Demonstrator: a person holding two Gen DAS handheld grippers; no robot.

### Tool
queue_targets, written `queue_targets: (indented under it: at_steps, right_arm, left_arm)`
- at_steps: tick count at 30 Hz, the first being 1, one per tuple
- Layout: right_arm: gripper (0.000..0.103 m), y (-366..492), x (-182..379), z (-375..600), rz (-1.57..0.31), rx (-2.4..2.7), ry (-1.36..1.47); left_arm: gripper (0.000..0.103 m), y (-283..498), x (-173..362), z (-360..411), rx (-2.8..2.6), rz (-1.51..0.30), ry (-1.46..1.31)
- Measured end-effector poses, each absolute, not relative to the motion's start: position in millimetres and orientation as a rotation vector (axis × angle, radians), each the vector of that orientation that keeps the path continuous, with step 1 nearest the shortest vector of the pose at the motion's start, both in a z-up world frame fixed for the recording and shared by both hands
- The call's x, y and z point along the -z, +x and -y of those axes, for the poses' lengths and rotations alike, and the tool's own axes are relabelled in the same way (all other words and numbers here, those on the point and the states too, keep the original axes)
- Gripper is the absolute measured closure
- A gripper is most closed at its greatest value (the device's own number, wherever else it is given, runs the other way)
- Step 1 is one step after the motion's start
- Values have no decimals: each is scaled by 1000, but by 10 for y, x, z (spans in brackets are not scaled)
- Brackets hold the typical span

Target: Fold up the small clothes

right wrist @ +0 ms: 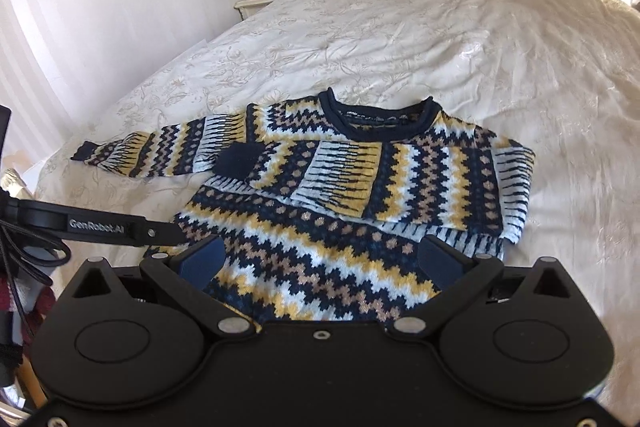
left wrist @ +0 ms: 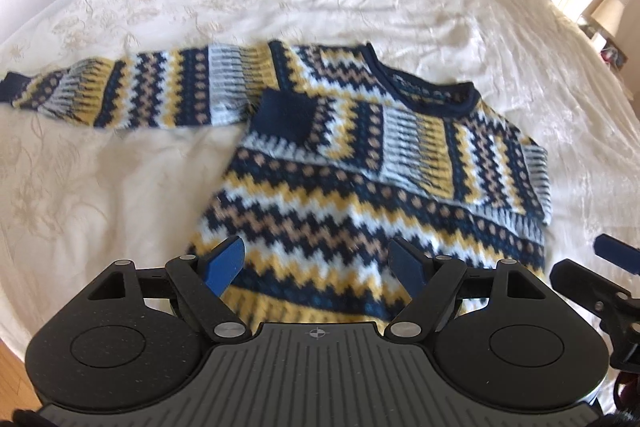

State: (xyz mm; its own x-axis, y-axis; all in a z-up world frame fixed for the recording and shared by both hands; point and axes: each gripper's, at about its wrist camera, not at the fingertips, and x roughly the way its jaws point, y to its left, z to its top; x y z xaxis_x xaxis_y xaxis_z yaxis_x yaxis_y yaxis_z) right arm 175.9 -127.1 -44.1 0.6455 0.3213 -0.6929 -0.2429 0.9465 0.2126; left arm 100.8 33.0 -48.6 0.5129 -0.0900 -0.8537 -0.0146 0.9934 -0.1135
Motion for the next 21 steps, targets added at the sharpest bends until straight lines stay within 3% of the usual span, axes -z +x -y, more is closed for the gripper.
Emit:
queue_targets:
  at_steps: [17,19,21]
  right_arm:
    - [1,2028,393,656,-872,-149,165]
    - [1,2097,409,517,-885,-137,159]
    - [2,2119,415,481,-891,-135,160]
  left_arm:
    - [27,1433,435,-1878,-93,-940,-112]
    - [33,1523,477,-2123,-106,-945,-138]
    - [47,1624,525,-2356,-121,-955,-157]
